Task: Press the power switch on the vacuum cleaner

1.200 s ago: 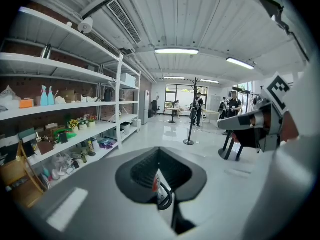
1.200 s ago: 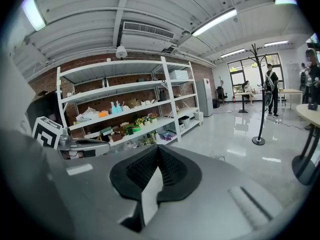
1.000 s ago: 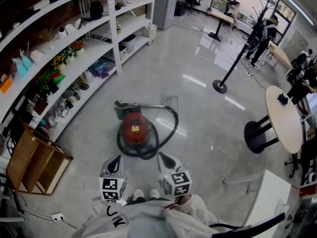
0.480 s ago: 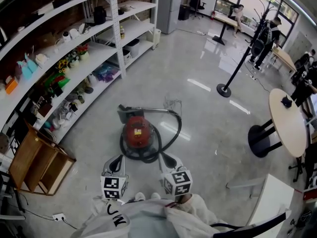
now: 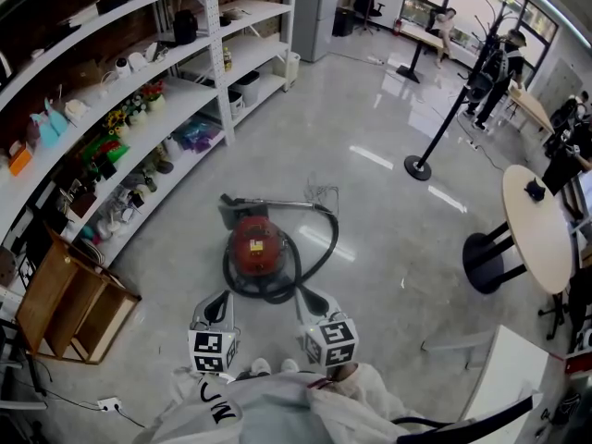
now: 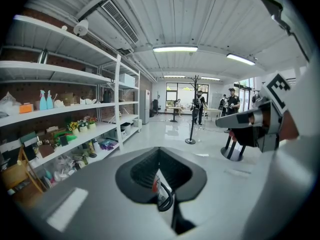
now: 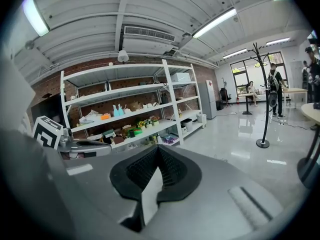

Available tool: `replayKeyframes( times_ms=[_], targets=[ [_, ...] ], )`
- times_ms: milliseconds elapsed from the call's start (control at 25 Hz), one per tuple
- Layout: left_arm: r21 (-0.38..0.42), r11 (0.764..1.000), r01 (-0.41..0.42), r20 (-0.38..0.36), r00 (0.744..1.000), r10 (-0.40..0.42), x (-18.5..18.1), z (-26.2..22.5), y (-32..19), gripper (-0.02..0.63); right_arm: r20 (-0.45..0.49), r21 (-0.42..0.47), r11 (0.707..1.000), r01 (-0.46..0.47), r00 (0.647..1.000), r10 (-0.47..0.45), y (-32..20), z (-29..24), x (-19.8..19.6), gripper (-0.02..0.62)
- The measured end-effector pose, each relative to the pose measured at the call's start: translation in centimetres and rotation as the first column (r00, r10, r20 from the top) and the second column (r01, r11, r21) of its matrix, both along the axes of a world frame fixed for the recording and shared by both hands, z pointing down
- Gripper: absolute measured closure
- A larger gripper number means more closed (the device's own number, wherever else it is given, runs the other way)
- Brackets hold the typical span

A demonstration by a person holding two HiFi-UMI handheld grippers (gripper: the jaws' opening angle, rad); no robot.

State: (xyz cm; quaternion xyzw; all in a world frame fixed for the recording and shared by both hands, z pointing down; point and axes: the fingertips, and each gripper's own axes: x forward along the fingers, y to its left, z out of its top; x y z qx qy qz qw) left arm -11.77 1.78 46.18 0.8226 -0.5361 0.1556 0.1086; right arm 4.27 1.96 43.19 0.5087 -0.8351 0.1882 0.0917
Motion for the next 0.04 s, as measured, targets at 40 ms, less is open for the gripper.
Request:
replayKeyframes(
  times_ms=[40],
  targets=[
    [0.000, 1.000, 0.000, 0.000, 1.000, 0.000, 0.06, 0.04, 0.01, 0.606, 0.000, -0.001, 1.000, 0.001, 1.000, -0.001, 0.01, 0.04, 0.06, 0.595]
  ],
)
